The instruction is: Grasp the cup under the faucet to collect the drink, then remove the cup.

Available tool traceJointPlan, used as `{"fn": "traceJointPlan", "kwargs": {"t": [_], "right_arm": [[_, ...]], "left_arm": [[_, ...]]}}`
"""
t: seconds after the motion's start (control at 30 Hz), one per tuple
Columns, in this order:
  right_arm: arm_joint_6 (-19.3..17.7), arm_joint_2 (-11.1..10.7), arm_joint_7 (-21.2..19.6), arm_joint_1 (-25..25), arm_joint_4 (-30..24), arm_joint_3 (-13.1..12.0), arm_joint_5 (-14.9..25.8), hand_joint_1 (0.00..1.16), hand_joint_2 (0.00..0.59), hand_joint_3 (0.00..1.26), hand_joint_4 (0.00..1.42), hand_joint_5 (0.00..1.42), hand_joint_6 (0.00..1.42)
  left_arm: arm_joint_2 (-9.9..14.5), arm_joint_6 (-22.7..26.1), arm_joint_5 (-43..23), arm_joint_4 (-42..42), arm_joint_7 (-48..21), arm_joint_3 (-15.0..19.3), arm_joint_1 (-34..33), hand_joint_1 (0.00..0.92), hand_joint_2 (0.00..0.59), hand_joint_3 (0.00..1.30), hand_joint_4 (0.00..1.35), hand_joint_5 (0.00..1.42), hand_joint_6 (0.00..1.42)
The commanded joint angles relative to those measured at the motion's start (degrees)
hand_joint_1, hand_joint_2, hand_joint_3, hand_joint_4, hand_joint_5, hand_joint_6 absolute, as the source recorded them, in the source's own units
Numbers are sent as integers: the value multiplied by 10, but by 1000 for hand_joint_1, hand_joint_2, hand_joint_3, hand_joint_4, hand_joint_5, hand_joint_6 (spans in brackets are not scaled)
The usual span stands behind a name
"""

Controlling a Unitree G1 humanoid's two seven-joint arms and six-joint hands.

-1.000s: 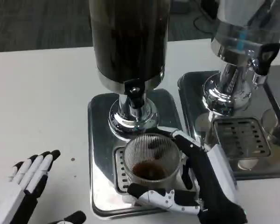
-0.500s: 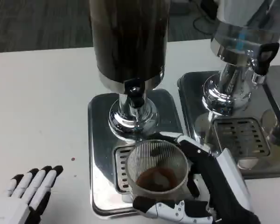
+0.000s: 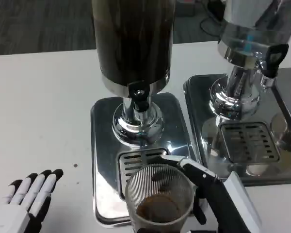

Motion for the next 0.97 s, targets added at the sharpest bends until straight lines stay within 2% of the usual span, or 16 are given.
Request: {"fn": "traceJointPlan", "kwargs": {"t": [0.03,0.43,0.57,0.73,0.97], "right_arm": [[-14,9,-4,-12,-10,-6,7,985,98,447,626,958,1409],[-13,27,-21,-13,1,-27,3,983,105,447,628,953,1409],[-12,33,-23,-14,-4,-25,-14,982,110,447,628,953,1408],[-15,32,-24,-8,-1,-30,-10,981,112,447,628,952,1407],[-17,33,-22,-12,4,-31,-6,980,114,452,628,952,1391]], "left_arm": [[-8,8,7,1,9,-9,0,0,113,0,0,0,0],[-14,17,15,11,29,-27,-24,0,112,0,0,0,0],[-7,13,7,27,35,-27,-28,0,112,0,0,0,0],[2,12,10,24,34,-25,-31,0,113,0,0,0,0],[-1,16,10,25,34,-30,-32,0,113,0,0,0,0]]}}
